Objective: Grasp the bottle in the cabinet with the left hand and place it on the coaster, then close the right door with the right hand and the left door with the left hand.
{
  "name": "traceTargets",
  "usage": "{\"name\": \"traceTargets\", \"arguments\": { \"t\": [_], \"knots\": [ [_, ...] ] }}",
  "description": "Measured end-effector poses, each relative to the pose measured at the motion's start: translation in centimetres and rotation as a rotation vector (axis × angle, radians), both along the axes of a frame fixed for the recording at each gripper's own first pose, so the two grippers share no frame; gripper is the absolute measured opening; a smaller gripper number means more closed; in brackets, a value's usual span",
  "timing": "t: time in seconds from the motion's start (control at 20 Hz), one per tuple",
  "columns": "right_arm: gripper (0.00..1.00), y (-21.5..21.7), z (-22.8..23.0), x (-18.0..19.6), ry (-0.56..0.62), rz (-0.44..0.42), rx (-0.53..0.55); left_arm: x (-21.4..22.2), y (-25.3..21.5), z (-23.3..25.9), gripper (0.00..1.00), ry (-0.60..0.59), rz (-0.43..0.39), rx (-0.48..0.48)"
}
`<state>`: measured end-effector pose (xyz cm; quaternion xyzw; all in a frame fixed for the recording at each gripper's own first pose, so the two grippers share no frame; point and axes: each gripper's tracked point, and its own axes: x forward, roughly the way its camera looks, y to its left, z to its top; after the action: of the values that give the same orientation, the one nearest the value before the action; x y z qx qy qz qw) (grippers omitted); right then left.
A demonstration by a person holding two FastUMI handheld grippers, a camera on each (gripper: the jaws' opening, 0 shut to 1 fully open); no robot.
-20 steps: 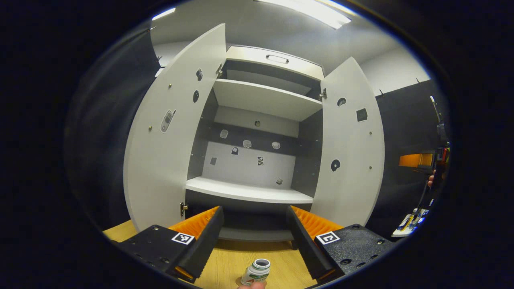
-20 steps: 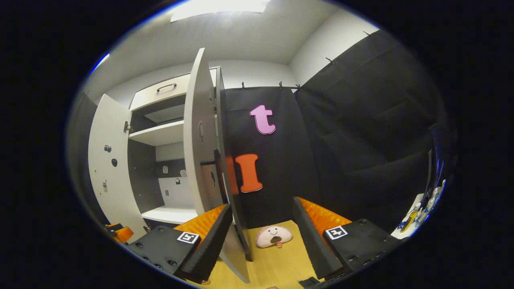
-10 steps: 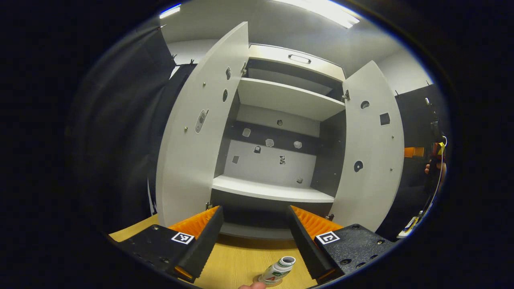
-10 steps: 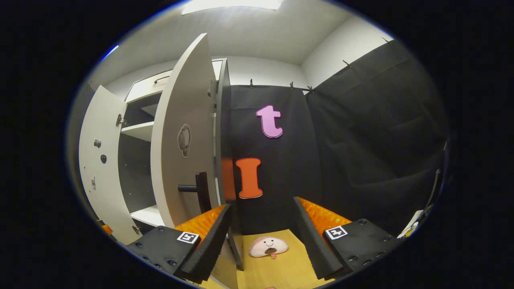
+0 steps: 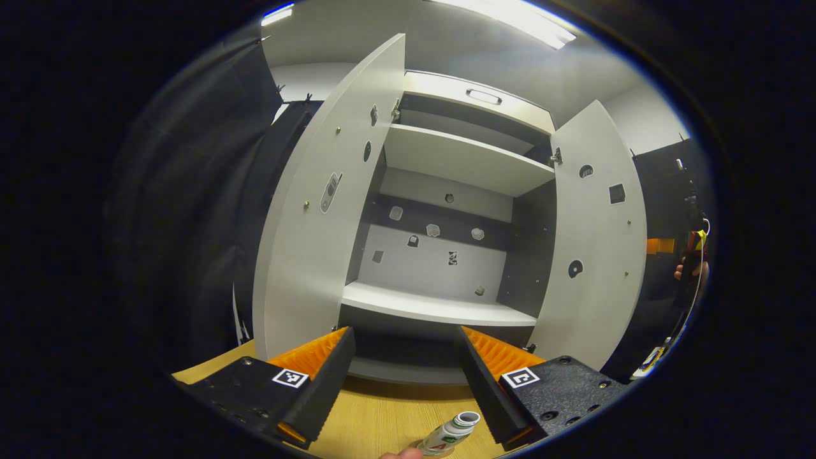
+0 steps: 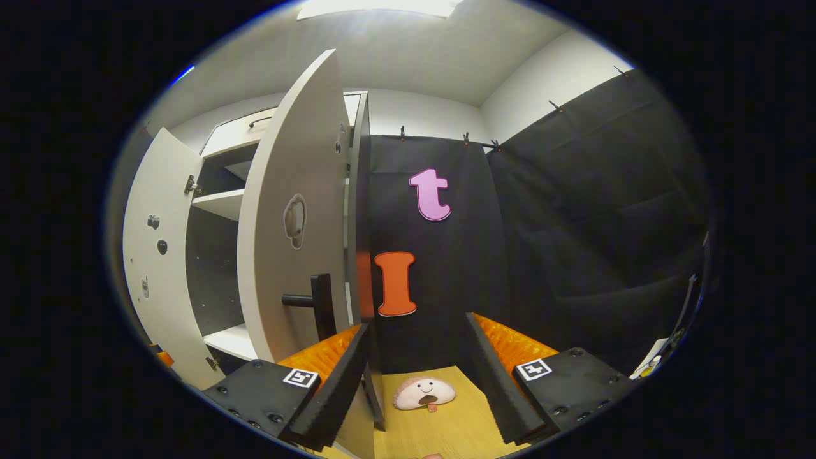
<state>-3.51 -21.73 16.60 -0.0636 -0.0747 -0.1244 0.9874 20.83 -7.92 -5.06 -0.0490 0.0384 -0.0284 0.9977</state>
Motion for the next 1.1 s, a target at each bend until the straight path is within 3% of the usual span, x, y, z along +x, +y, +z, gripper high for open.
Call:
{"name": "traceTargets", "arguments": {
  "t": [0.55,0.75,0.9,1.1],
  "knots": [
    [0.97,10.1,-1.9,2.7,0.018,0.171,-0.005,-0.1,0.9,-0.3,0.95,0.016,-0.041,0.014],
    [0.96,12.6,-3.1,5.0,0.031,0.189,-0.018,-0.4,2.5,0.1,0.95,0.004,-0.005,0.032],
    [0.97,14.9,-3.7,6.2,0.057,0.255,0.015,-0.8,3.5,0.0,0.92,0.011,0.021,0.034],
    [0.97,16.1,-4.8,7.1,0.075,0.289,0.021,-1.4,4.8,-0.1,0.95,0.015,0.057,0.039]
  ]
}}
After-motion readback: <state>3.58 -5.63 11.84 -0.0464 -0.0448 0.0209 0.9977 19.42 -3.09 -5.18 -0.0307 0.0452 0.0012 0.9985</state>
